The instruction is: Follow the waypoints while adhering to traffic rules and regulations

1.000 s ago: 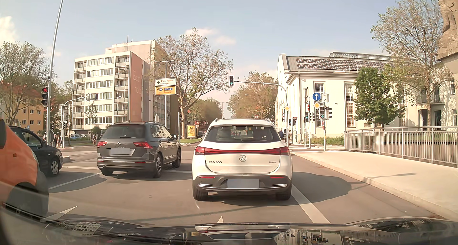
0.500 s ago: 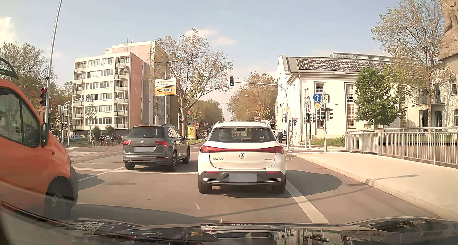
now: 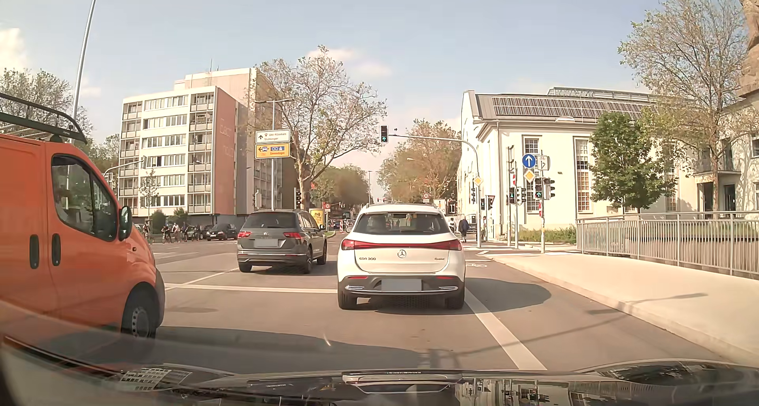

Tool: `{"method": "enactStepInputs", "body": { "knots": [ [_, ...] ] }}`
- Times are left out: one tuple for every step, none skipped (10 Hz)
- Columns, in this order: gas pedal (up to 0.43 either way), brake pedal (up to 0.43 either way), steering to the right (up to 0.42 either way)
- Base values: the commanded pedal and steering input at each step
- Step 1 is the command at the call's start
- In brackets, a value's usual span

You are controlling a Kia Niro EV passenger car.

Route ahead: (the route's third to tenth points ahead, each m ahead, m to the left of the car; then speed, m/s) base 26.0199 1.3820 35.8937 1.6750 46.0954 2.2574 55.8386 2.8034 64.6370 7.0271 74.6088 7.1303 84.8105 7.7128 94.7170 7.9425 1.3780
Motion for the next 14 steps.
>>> {"method": "enactStepInputs", "body": {
  "knots": [
    [0.287, 0.0, -0.011],
    [0.287, 0.0, -0.009],
    [0.287, 0.0, -0.008],
    [0.287, 0.0, -0.006],
    [0.287, 0.0, -0.005],
    [0.287, 0.0, -0.005],
    [0.287, 0.0, -0.005],
    [0.287, 0.0, -0.005],
    [0.287, 0.0, -0.004],
    [0.287, 0.0, -0.004],
    [0.287, 0.0, -0.004],
    [0.287, 0.0, -0.004],
    [0.287, 0.0, -0.004],
    [0.287, 0.0, -0.004]
  ]
}}
